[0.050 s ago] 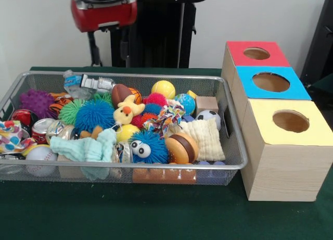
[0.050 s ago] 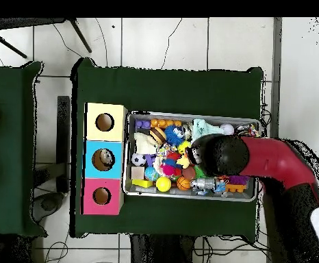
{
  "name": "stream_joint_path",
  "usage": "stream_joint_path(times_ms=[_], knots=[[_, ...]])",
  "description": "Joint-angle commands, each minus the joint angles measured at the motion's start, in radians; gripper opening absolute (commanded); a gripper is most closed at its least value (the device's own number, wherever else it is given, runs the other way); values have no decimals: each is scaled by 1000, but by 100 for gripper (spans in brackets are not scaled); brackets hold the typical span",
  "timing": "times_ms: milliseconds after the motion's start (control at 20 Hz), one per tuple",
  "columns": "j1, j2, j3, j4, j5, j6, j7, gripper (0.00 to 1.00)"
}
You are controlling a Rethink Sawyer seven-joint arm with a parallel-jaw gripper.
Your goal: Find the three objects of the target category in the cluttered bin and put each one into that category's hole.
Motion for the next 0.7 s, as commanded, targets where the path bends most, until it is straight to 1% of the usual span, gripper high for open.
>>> stream_joint_path(times_ms=[50, 250, 350, 550, 700], knots=[[-72, 95, 157, -102, -98, 129, -430, 100], [-95, 127, 163, -122, -144, 119, -469, 100], [-100, 130, 157, -137, -169, 131, -491, 100], [-102, 132, 157, -135, -184, 142, -494, 100], [-103, 126, 140, -147, -210, 172, -520, 100]])
